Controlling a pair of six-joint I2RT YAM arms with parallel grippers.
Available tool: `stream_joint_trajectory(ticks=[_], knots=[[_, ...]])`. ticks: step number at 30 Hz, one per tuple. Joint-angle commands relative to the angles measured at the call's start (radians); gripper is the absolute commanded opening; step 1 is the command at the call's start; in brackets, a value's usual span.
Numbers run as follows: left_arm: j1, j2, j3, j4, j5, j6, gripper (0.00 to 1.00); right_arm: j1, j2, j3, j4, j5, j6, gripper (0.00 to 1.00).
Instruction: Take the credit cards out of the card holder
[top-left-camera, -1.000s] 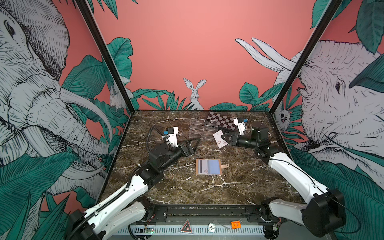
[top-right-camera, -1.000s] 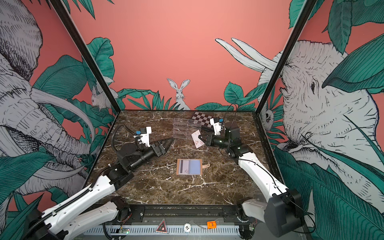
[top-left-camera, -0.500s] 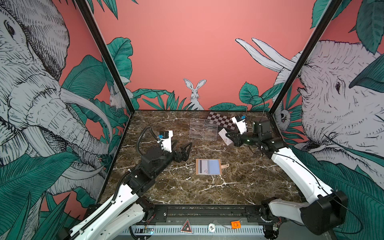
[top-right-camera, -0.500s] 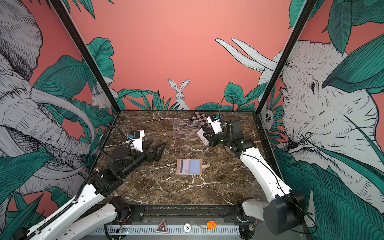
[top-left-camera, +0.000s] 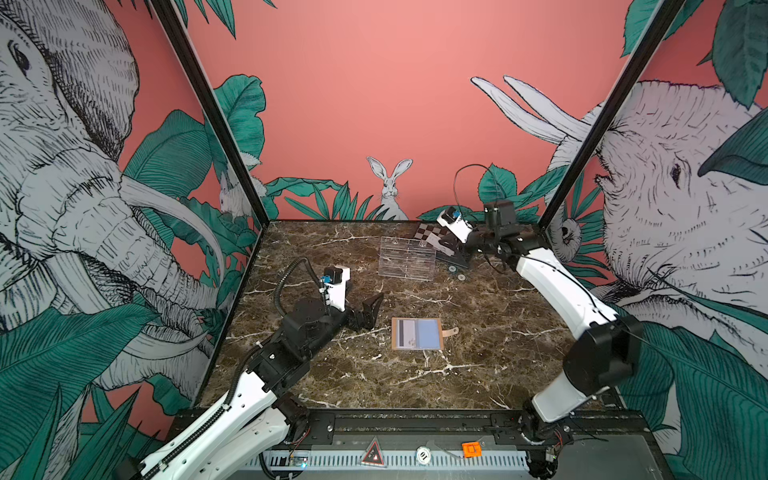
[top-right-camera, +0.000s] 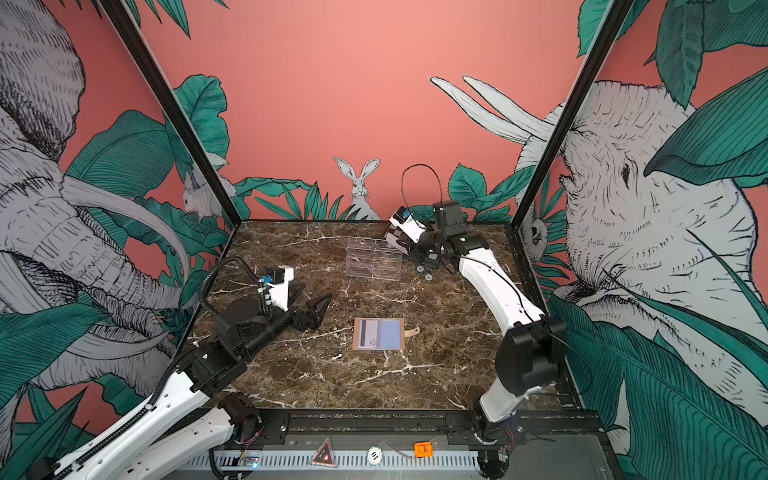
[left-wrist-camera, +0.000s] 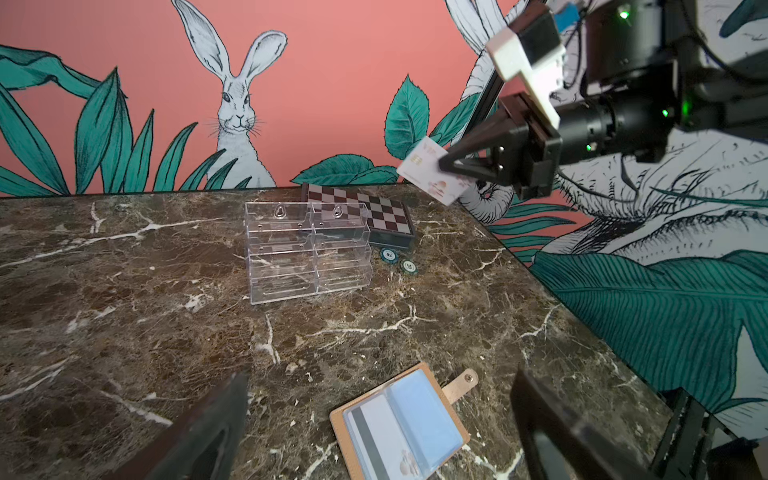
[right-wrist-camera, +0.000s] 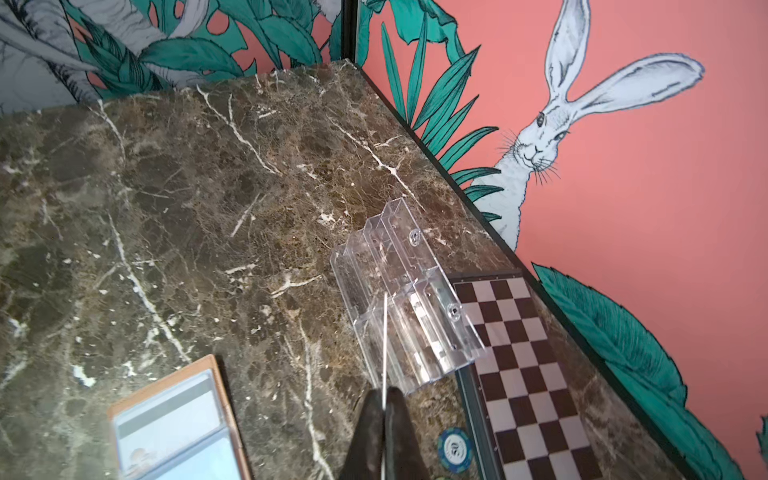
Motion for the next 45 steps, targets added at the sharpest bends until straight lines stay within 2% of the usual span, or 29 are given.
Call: stream_joint_trajectory(ticks=[1,8,16,24,45], knots=[[0.004,0.015,-0.025,0.031,0.001,0.021,0.99,-0.004,0.128,0.139,-0.146,-0.055,-0.194,0.00],[0.004,0.071,-0.048,0.065,-0.006,0.013,0.99,-0.013,0.429,0.545,-0.390,-0.092,-0.327,0.00],[0.004,0.133,-0.042,0.092,0.005,-0.003,0.99,-0.030,0.635,0.813,-0.531,-0.114,-0.428,0.00],[0.004,0.138,-0.038,0.097,-0.020,0.010,0.99,-0.032,0.682,0.831,-0.499,-0.105,-0.474,0.00],[0.004,0.140,-0.040,0.079,-0.054,-0.006,0.99,-0.031,0.751,0.881,-0.367,-0.087,-0.464,0.00]])
